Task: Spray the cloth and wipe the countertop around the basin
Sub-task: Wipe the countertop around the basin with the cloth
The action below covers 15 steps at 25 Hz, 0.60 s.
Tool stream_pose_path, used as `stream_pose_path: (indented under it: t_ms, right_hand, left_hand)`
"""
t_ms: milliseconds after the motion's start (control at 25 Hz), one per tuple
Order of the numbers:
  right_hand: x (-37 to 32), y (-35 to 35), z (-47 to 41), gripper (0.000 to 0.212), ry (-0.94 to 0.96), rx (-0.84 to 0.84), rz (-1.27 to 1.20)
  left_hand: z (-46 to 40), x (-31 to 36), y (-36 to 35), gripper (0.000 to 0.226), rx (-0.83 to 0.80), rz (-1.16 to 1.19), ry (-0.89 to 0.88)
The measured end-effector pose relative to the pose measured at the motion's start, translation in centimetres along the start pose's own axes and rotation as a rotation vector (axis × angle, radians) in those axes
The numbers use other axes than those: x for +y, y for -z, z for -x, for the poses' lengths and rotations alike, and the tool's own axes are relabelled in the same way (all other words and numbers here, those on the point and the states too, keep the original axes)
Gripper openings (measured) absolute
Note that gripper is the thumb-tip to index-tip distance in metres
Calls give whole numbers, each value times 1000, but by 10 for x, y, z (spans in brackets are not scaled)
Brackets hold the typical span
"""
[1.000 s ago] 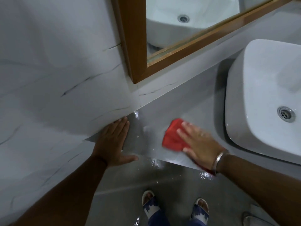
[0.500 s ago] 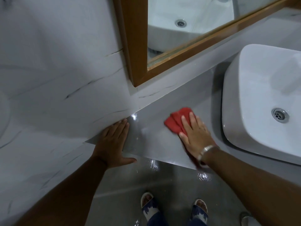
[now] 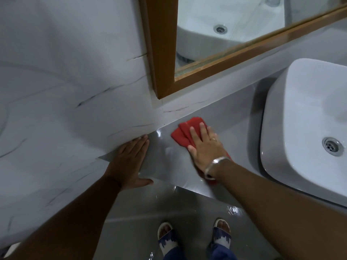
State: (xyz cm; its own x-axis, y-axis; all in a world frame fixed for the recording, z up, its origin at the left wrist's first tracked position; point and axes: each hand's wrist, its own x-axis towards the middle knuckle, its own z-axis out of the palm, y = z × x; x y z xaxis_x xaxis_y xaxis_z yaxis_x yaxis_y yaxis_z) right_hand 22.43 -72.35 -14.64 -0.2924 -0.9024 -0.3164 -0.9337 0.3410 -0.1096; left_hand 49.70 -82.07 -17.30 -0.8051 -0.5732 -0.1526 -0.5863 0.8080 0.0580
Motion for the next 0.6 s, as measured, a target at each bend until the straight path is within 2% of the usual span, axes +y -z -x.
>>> stream_pose_path:
  t_ms: [40, 120, 160, 240, 280, 400, 440, 480, 520, 600]
  right_hand:
    - [-17, -1, -4, 66, 21, -2, 8]
    - [-35, -14, 28, 67, 273, -31, 46]
    - [-26, -23, 61, 67, 417, -48, 70]
    - [25, -24, 99, 69, 530, -58, 126]
    - [56, -24, 98, 70, 500, -10, 164]
    - [100, -8, 55, 67, 42, -67, 38]
    - [95, -12, 48, 67, -40, -42, 3]
    - [80, -12, 44, 66, -37, 0, -3]
    - [66, -11, 47, 66, 0, 29, 11]
    - [43, -13, 51, 65, 105, 38, 30]
  left_hand:
    - [0, 0, -1, 128, 11, -3, 4]
    - [-1, 0, -1, 128, 13, -33, -13]
    - [0, 0, -1, 128, 14, -50, -22]
    - [1, -1, 0, 129, 21, -73, -18]
    - [1, 0, 3, 129, 5, -81, -20]
    - [8, 8, 26, 118, -35, -67, -46]
    - [12, 16, 36, 107, 24, -70, -50]
    - [19, 23, 48, 93, 149, -111, -50]
    - [21, 27, 61, 80, 315, -183, -53]
    - [19, 23, 101, 71, 671, -352, 9]
